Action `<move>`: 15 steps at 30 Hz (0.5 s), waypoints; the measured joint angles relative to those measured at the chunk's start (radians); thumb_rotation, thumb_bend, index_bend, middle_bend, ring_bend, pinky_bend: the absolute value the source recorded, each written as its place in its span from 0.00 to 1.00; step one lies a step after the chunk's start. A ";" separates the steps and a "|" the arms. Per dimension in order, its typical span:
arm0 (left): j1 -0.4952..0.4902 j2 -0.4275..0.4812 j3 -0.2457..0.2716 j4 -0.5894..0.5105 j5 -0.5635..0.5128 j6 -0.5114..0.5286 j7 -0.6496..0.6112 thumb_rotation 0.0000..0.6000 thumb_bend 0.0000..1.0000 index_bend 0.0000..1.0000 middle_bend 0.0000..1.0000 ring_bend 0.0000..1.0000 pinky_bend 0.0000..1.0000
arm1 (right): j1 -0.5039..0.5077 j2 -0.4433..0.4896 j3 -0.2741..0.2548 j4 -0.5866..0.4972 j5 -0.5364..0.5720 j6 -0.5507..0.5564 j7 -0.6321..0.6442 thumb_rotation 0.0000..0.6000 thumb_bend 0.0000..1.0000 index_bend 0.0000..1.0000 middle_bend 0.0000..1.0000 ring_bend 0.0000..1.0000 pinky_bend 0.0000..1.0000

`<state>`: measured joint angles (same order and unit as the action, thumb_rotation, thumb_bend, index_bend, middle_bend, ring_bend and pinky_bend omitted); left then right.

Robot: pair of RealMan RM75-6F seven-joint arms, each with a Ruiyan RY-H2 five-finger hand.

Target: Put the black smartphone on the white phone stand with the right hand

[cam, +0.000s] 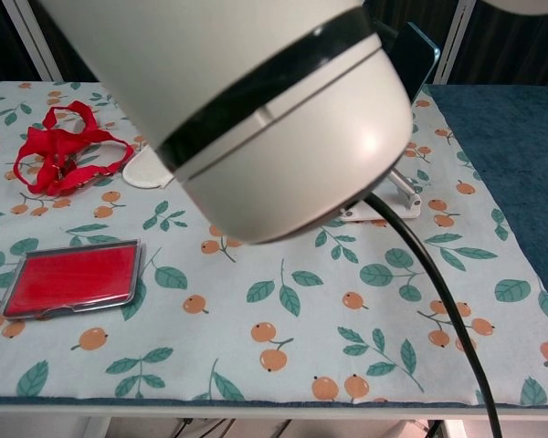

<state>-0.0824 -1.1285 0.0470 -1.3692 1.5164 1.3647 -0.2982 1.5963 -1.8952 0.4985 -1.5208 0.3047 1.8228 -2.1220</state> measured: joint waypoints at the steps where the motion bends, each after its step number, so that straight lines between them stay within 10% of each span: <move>1: 0.001 0.001 0.000 0.000 0.001 0.001 -0.001 0.17 0.00 0.09 0.06 0.07 0.22 | -0.002 -0.003 0.001 0.004 -0.003 -0.001 -0.002 1.00 0.34 0.68 0.47 0.40 0.23; 15: 0.008 0.003 0.002 0.006 -0.003 0.003 -0.007 0.17 0.00 0.09 0.06 0.07 0.22 | -0.031 -0.047 0.001 0.054 -0.056 -0.038 -0.022 1.00 0.34 0.68 0.47 0.40 0.21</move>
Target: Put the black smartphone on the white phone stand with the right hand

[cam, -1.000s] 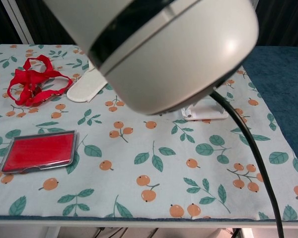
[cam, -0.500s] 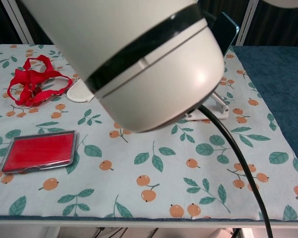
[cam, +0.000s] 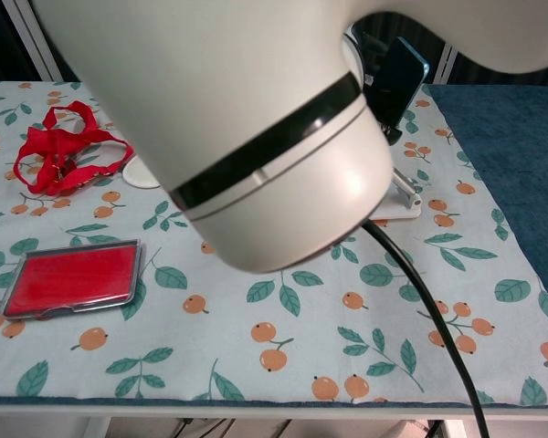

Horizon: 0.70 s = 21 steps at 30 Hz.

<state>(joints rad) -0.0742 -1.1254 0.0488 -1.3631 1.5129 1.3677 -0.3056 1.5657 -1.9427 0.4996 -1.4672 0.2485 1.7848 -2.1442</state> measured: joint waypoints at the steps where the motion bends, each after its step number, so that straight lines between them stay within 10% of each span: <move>1: 0.000 0.000 0.000 0.001 -0.001 -0.001 -0.001 0.17 0.00 0.09 0.06 0.07 0.22 | -0.002 -0.003 0.001 0.004 -0.002 -0.002 -0.002 1.00 0.34 0.68 0.47 0.40 0.21; 21: -0.002 0.006 -0.002 0.005 -0.003 -0.010 -0.010 0.17 0.00 0.09 0.06 0.07 0.22 | -0.040 -0.033 0.010 0.029 -0.048 -0.046 -0.032 1.00 0.34 0.67 0.46 0.40 0.21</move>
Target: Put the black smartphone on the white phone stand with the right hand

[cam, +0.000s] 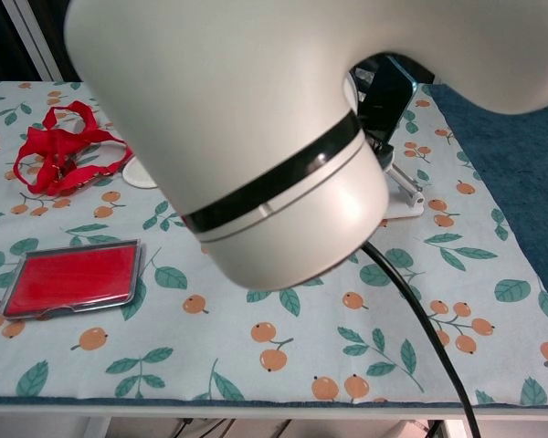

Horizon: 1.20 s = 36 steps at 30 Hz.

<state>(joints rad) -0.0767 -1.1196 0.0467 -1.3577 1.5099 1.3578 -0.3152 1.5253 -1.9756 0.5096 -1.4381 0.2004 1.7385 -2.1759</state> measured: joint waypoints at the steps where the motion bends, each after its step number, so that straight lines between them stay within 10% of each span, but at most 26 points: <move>1: 0.000 0.000 0.000 0.000 0.000 0.000 -0.001 0.17 0.00 0.09 0.06 0.07 0.22 | -0.001 -0.001 0.001 0.001 -0.001 -0.001 -0.002 1.00 0.34 0.67 0.46 0.40 0.20; 36: 0.003 0.002 -0.001 0.001 -0.004 -0.004 -0.006 0.18 0.00 0.09 0.06 0.07 0.22 | -0.036 0.027 0.004 -0.064 -0.005 -0.035 -0.021 1.00 0.34 0.67 0.45 0.41 0.15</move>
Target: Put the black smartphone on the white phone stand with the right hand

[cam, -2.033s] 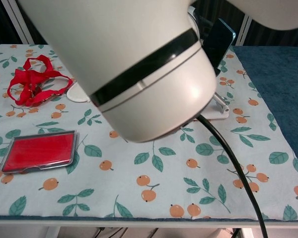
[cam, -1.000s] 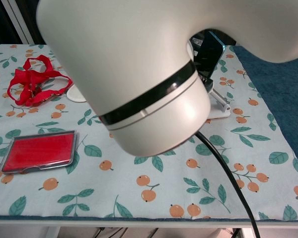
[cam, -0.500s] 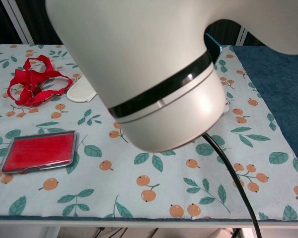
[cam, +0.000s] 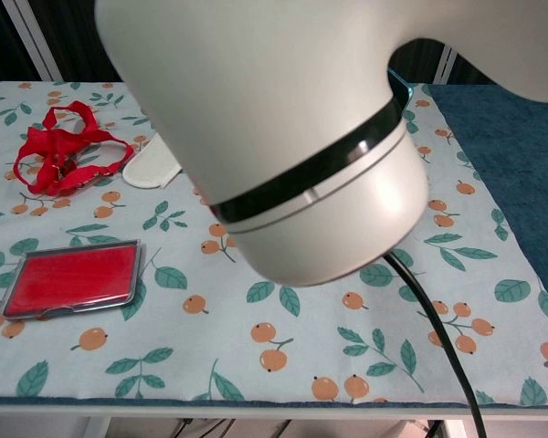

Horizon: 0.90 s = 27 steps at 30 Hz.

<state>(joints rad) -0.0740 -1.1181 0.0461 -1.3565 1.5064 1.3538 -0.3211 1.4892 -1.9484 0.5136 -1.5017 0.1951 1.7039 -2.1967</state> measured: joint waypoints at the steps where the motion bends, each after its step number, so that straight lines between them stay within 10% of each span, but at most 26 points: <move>1: 0.000 0.000 0.000 0.000 0.000 0.001 0.000 0.18 0.00 0.09 0.06 0.07 0.22 | -0.001 0.000 0.000 0.000 0.000 -0.001 0.001 1.00 0.34 0.67 0.45 0.40 0.15; 12: 0.002 0.001 0.000 0.000 -0.001 -0.001 0.000 0.18 0.00 0.09 0.06 0.07 0.22 | -0.005 0.007 -0.004 -0.005 0.004 -0.003 -0.004 1.00 0.34 0.58 0.39 0.32 0.12; 19: 0.001 0.002 0.002 -0.002 -0.002 -0.006 0.002 0.19 0.00 0.09 0.06 0.07 0.22 | -0.011 0.016 -0.006 -0.018 0.008 -0.008 -0.006 1.00 0.32 0.22 0.13 0.02 0.00; 27: 0.000 0.006 0.003 -0.006 -0.006 -0.016 0.001 0.19 0.00 0.09 0.06 0.07 0.22 | -0.010 0.017 -0.001 -0.021 0.020 0.010 -0.007 1.00 0.30 0.00 0.01 0.00 0.00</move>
<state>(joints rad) -0.0744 -1.1123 0.0493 -1.3626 1.5002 1.3374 -0.3199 1.4792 -1.9316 0.5126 -1.5223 0.2151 1.7135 -2.2034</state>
